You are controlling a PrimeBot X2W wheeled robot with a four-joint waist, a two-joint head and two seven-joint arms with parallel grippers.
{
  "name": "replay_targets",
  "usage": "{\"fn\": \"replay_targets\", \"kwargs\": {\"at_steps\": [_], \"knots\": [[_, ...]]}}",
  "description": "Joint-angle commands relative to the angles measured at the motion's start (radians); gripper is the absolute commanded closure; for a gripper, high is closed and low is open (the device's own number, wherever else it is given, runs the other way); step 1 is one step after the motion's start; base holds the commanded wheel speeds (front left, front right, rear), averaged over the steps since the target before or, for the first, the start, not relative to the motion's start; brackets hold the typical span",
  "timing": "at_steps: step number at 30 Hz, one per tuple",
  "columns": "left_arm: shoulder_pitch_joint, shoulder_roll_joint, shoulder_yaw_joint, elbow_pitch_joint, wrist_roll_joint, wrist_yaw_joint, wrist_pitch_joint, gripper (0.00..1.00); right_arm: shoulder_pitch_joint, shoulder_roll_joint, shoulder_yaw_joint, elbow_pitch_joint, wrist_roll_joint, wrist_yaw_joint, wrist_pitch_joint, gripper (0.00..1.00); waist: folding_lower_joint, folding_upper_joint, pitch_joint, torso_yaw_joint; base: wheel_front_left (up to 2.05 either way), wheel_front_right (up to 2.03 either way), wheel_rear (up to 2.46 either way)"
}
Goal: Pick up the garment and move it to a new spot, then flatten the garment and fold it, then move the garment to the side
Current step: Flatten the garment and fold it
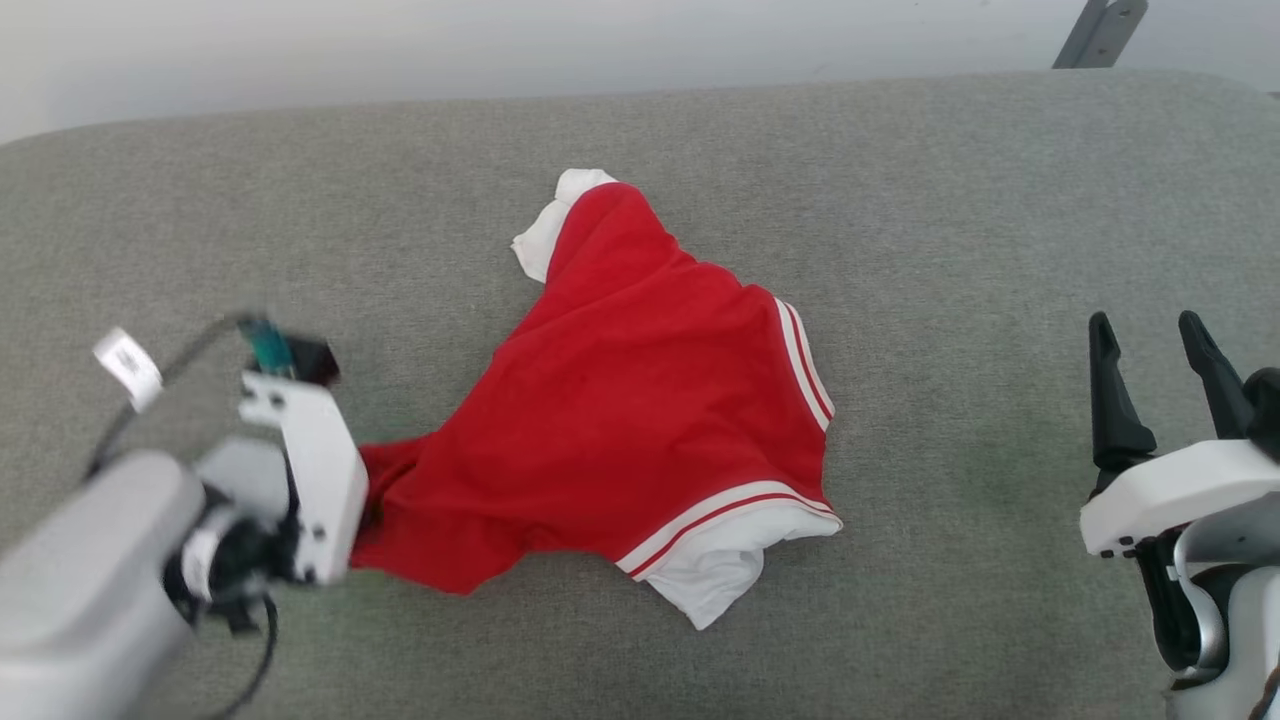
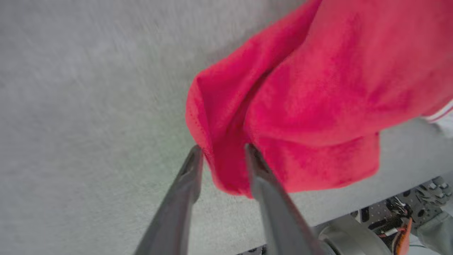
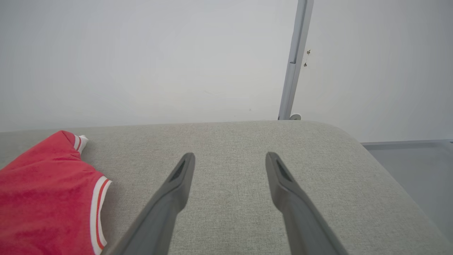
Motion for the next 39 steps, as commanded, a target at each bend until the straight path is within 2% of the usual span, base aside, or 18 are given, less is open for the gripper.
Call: {"fn": "replay_targets", "kwargs": {"at_steps": [1,6,12,15,22,30,31,32,39], "knots": [[-0.053,0.018,0.018,-0.036,0.012,0.011,0.013,0.0,-0.014,0.002,0.007,0.0,0.006,-0.001,-0.002,0.0,-0.0001,0.0,-0.001,-0.01,0.0,0.0,0.0],[-0.154,0.035,0.037,-0.109,0.031,0.028,0.067,0.0,-0.024,0.007,0.022,-0.005,0.015,-0.001,-0.012,0.0,-0.0001,0.0,0.008,-0.047,0.0,0.0,0.0],[-0.249,-0.006,0.047,-0.105,0.049,0.008,0.067,0.0,-0.045,0.016,0.038,0.002,0.027,-0.001,-0.023,0.0,-0.0001,0.0,0.027,-0.097,0.0,0.0,0.0],[-0.295,-0.045,0.045,-0.057,0.049,-0.001,0.072,0.0,-0.059,0.022,0.052,0.009,0.031,-0.001,-0.026,0.0,-0.0001,0.0,0.043,-0.129,0.0,0.0,0.0],[-0.355,-0.12,0.012,0.107,0.079,-0.049,0.039,0.0,-0.089,0.031,0.085,0.025,0.046,-0.001,-0.039,0.0,-0.0001,0.0,0.093,-0.196,0.0,0.0,0.0],[-0.362,-0.208,-0.053,0.368,0.131,-0.145,-0.061,0.0,-0.121,0.037,0.111,0.058,0.068,-0.001,-0.057,0.0,-0.0001,0.0,0.141,-0.233,0.0,0.0,0.0],[-0.356,-0.221,-0.058,0.396,0.129,-0.156,-0.067,0.91,-0.124,0.037,0.113,0.061,0.07,-0.001,-0.06,0.0,-0.0001,0.0,0.142,-0.233,0.0,0.0,0.0],[-0.354,-0.233,-0.058,0.424,0.122,-0.161,-0.068,1.0,-0.124,0.037,0.115,0.066,0.07,-0.001,-0.061,0.0,-0.0001,0.0,0.142,-0.232,0.0,0.0,0.0],[-0.396,-0.27,-0.058,0.517,0.118,-0.205,-0.119,1.0,-0.1,0.029,0.096,0.083,0.058,-0.001,-0.066,0.0,-0.0001,0.0,0.099,-0.184,0.0,0.0,0.0]]}}
